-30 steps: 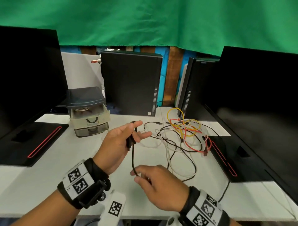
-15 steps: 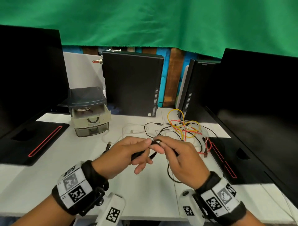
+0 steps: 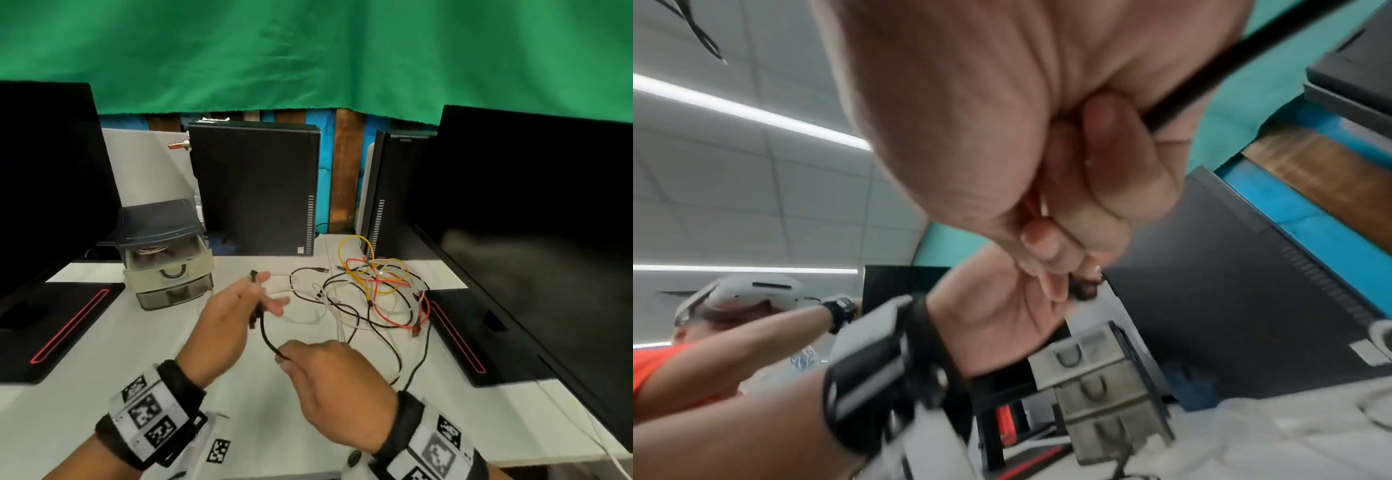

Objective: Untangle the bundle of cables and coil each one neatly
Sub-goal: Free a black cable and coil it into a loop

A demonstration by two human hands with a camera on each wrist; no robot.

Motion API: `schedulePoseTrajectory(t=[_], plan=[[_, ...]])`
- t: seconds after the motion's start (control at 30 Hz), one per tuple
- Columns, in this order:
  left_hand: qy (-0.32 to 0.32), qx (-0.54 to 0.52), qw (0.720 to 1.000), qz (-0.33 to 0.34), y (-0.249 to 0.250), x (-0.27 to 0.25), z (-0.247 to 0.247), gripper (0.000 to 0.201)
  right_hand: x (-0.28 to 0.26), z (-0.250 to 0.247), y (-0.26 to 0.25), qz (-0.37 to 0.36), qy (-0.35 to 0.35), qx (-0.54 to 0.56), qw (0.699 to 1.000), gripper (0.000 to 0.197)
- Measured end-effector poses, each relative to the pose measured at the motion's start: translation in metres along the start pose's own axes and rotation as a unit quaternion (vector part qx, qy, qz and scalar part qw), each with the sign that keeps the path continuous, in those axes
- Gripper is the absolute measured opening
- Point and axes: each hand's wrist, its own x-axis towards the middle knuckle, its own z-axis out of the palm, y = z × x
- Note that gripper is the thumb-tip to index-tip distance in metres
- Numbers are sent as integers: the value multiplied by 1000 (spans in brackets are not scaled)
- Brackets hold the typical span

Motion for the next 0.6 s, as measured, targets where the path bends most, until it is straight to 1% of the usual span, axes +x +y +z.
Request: schedulePoseTrajectory(t=[0.07,0.1,0.13,0.2,0.27,0.3,0.37,0.4,0.47,0.53,0.6], plan=[[-45,136,989,35,-12,-1,1,44,-3,-16,3,-28,51,16,998,8],[-55,179,981,49,-15,-2,2,43,-4,-22,7,-37,68,22,997,6],[-57,212,974,62,-15,-3,3,42,-5,-25,11,-40,72,22,996,10],[-59,255,962,78,-8,-7,6,36,-6,-27,12,-45,60,28,997,19],[-79,257,959,85,4,-12,7,29,-5,-29,11,-60,69,49,995,17],[-97,229,965,82,10,-14,7,32,-3,-33,12,-65,88,69,992,15],[-136,113,983,53,24,-21,9,41,1,-40,18,-58,127,154,978,13],[-156,42,986,31,30,-24,9,44,3,-43,22,-50,142,213,965,12],[-183,-62,981,-3,42,-26,5,48,7,-49,32,-38,188,309,931,10],[-170,-143,975,-20,52,-27,0,48,10,-49,41,-25,240,336,911,10],[-123,-242,962,-32,60,-28,-3,45,12,-41,53,6,257,324,911,15]])
